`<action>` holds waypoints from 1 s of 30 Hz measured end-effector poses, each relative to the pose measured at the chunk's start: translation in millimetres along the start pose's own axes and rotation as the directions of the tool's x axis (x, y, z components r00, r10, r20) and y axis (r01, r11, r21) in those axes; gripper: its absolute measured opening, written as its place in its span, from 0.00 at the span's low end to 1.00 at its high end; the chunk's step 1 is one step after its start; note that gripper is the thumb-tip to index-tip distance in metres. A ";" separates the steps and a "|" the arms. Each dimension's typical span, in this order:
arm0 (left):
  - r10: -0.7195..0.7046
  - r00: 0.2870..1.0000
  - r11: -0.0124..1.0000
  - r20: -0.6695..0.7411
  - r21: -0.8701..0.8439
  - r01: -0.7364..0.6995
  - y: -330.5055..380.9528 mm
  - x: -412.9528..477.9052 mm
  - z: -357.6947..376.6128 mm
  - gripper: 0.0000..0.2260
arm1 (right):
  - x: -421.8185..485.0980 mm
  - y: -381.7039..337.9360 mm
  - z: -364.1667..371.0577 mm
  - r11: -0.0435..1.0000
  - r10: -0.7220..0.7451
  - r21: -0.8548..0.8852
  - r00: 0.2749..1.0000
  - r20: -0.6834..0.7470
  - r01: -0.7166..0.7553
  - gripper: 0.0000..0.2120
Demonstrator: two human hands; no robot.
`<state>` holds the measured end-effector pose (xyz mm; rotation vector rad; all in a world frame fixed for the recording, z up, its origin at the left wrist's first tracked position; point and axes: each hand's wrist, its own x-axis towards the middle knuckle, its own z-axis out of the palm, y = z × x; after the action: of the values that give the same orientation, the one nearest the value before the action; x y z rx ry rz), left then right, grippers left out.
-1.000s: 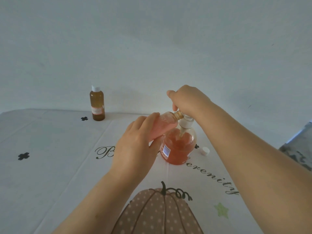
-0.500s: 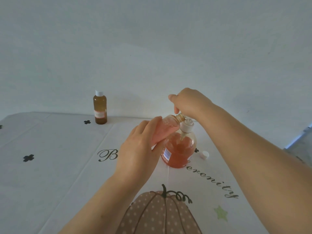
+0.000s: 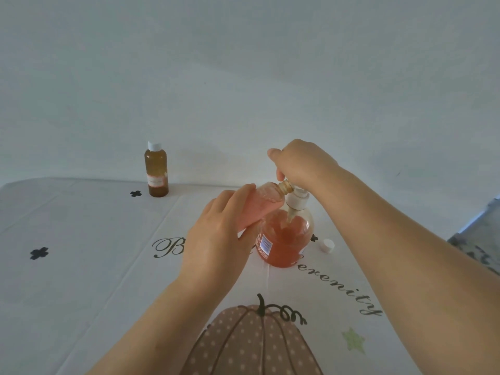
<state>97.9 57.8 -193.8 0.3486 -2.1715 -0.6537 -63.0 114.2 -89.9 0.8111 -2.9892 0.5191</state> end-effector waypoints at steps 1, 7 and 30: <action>0.000 1.000 1.000 0.000 -0.005 0.000 0.9 0.0 -0.4 0.24 | -0.7 -0.5 -2.5 1.000 -0.009 -0.003 1.000 -0.007 0.009 0.21; 0.006 1.000 1.000 0.004 -0.010 -0.006 2.2 0.3 -1.3 0.24 | -1.0 -0.8 -8.1 0.999 -0.039 -0.008 0.999 -0.009 0.039 0.21; 0.005 1.000 1.000 0.015 -0.010 -0.005 1.7 -0.5 -2.2 0.24 | -1.7 -0.2 -7.2 0.998 -0.058 -0.009 0.998 0.004 0.058 0.21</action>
<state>99.9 58.6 -192.0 0.3340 -2.1823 -0.6661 -62.0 117.1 -83.2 0.8964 -2.9589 0.5016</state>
